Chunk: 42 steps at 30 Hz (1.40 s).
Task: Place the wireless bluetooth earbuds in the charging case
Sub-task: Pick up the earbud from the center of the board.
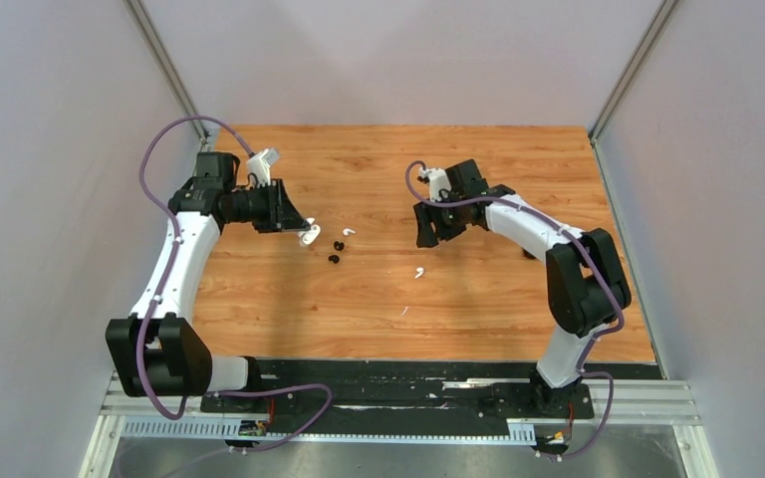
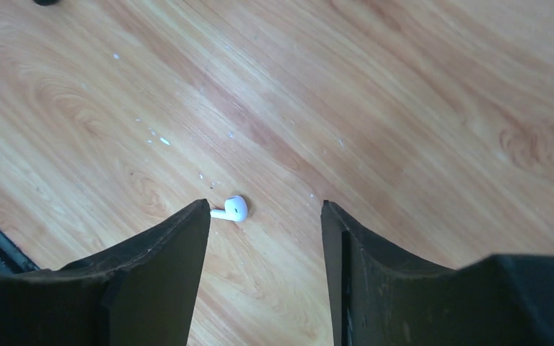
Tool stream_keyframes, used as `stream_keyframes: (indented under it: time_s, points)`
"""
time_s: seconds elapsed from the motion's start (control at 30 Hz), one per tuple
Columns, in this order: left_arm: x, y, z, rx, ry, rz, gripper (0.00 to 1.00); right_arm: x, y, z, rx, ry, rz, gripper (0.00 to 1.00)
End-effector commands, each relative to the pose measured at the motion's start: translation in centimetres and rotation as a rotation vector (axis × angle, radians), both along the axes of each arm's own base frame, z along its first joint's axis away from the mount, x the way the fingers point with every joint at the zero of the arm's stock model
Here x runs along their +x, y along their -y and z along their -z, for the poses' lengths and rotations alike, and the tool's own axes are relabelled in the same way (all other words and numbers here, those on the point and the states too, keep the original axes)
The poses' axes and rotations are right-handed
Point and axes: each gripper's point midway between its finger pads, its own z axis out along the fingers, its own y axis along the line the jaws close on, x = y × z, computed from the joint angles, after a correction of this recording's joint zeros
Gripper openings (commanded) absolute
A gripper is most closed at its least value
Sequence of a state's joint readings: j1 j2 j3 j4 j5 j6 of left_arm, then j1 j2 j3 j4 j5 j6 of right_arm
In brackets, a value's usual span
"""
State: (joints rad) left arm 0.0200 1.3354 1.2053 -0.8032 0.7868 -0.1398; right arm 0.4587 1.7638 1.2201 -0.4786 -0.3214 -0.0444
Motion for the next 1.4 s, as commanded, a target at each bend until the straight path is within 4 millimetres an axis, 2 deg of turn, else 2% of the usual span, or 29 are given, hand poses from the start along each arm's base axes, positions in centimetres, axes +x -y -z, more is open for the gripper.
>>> stream_keyframes:
  time_s: [0.0, 0.1, 0.17, 0.4, 0.73, 0.93, 1.27, 1.37]
  points:
    - [-0.4, 0.0, -2.3, 0.014, 0.093, 0.018, 0.0, -1.4, -1.8, -1.4, 0.094, -0.079, -0.165, 0.57]
    - [-0.4, 0.0, -2.6, 0.016, 0.102, 0.018, 0.0, -3.0, -2.5, -1.6, 0.148, -0.154, -0.142, 0.53]
    - [-0.4, 0.0, -2.7, 0.019, 0.106, 0.022, 0.0, -3.9, -2.7, -1.0, 0.126, -0.166, -0.147, 0.51]
    - [-0.8, 0.1, -2.9, 0.011, 0.108, 0.029, 0.0, -3.5, -2.0, 2.1, 0.033, -0.167, -0.105, 0.34]
    - [-1.2, 0.1, -2.5, 0.009, 0.105, 0.024, 0.0, -3.5, -2.2, 4.1, -0.044, -0.157, -0.117, 0.37]
    - [-1.5, 0.1, -2.2, 0.007, 0.1, 0.019, 0.0, -3.7, -2.5, 4.9, -0.059, -0.162, -0.131, 0.34]
    - [-1.6, 0.2, -1.9, 0.003, 0.098, 0.016, 0.0, -3.7, -1.9, 6.0, -0.1, -0.161, -0.119, 0.23]
    - [-1.6, 0.2, -1.8, 0.002, 0.095, 0.014, 0.0, -3.7, -1.8, 6.3, -0.11, -0.157, -0.117, 0.26]
